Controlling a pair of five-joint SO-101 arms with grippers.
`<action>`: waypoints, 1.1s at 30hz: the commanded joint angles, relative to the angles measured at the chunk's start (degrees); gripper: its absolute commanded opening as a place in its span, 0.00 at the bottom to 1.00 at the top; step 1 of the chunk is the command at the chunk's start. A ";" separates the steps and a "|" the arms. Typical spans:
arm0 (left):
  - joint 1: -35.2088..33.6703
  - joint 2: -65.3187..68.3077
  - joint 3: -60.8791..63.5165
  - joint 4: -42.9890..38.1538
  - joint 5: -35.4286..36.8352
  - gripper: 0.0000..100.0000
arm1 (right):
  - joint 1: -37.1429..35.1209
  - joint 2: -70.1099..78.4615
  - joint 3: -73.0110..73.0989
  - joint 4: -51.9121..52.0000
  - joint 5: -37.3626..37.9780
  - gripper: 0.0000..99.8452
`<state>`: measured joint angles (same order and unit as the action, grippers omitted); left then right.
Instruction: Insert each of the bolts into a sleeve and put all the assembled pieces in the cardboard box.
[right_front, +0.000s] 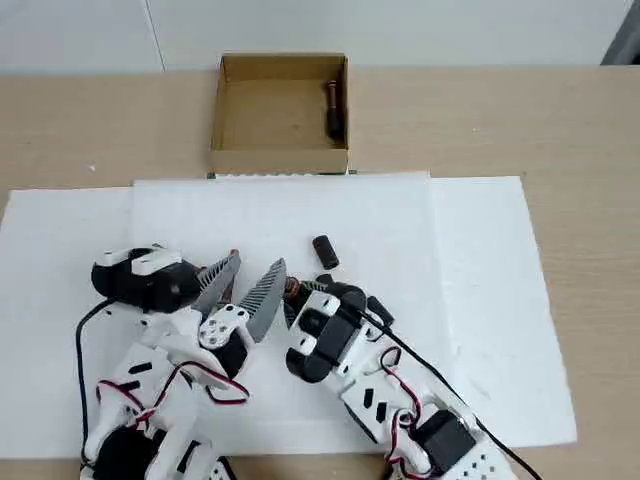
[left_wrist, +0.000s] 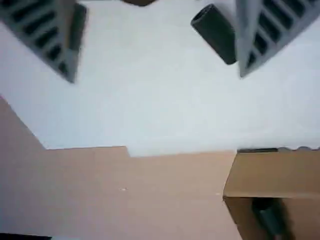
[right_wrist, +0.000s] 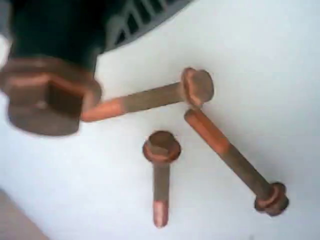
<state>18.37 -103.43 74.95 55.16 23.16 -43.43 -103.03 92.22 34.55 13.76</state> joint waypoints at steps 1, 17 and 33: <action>-2.29 -0.26 -2.51 0.09 -0.88 0.01 | 0.57 -0.40 -1.58 -0.92 0.35 0.00; -21.63 -0.26 11.74 0.09 -21.27 0.01 | 22.73 0.31 -5.54 12.00 -13.45 0.00; -14.59 -0.35 19.65 -0.26 -21.71 0.01 | 24.48 37.41 -39.38 18.68 -20.04 0.00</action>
<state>3.43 -103.25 94.46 55.16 2.07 -19.60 -76.22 64.53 53.71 -4.70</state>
